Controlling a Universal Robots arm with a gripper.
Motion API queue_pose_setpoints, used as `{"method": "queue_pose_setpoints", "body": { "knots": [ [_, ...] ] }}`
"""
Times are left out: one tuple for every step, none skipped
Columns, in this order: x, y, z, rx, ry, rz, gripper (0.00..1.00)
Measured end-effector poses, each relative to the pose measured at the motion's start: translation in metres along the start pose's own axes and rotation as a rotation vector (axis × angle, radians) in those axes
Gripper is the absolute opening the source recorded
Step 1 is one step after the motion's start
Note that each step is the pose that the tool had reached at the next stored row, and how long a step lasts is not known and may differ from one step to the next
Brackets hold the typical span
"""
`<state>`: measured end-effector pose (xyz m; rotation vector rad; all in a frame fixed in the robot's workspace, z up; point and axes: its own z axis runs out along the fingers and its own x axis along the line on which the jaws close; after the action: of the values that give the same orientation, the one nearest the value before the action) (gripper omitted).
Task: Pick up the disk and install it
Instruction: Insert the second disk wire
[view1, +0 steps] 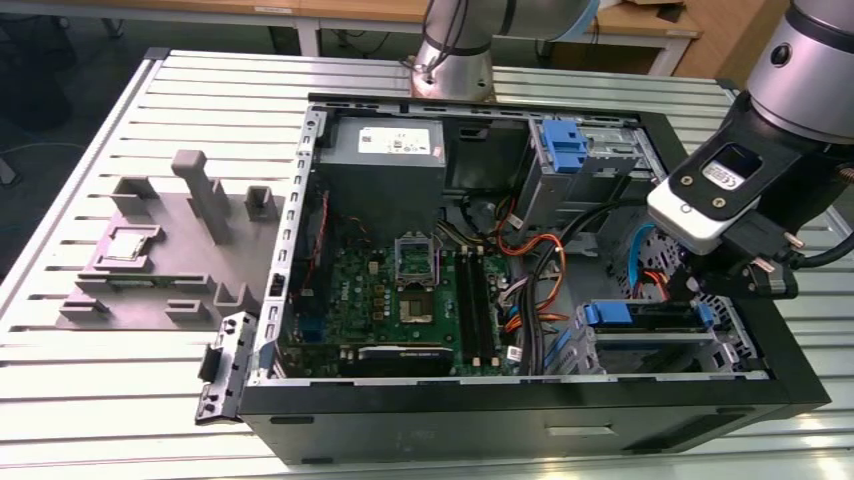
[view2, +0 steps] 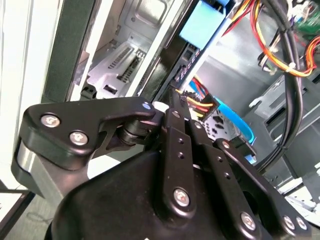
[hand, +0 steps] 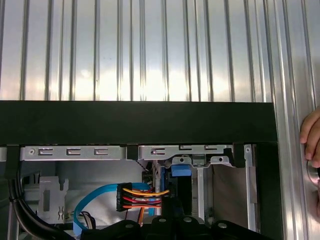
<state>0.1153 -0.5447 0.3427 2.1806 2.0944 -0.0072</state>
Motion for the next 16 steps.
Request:
{"method": "queue_pose_setpoints", "body": {
  "knots": [
    [0.0,0.0,0.0001,0.0109,-0.0002,-0.001,0.1],
    [0.0001,0.0,0.0001,0.0144,-0.0003,-0.001,0.1],
    [0.0,-0.0002,0.0001,0.0144,-0.0003,-0.001,0.1],
    [0.0,-0.0003,0.0001,0.0144,-0.0003,-0.001,0.1],
    [-0.0001,-0.0005,-0.0006,0.0145,-0.0006,-0.001,0.1],
    [-0.0002,-0.0005,-0.0019,0.0145,-0.0006,-0.001,0.1],
    [-0.0003,-0.0006,-0.0035,0.0145,-0.0003,-0.001,0.1],
    [-0.0005,-0.0007,-0.0057,0.0145,-0.0003,-0.001,0.1],
    [-0.0007,-0.0007,-0.0082,0.0145,-0.0003,-0.001,0.1],
    [-0.001,-0.0007,-0.0107,0.0145,-0.0004,-0.001,0.1],
    [-0.0012,-0.0007,-0.0133,0.0145,-0.0004,-0.001,0.1],
    [-0.0014,-0.0008,-0.0158,0.0144,-0.0004,-0.001,0.1],
    [-0.0016,-0.0007,-0.0175,0.0144,-0.0003,-0.001,0.1],
    [-0.0017,-0.0007,-0.019,0.0145,-0.0002,-0.001,0.1],
    [-0.0018,-0.0006,-0.0203,0.0144,-0.0002,-0.001,0.1],
    [-0.0019,-0.0007,-0.021,0.0145,-0.0002,-0.001,0.1]
  ]
}}
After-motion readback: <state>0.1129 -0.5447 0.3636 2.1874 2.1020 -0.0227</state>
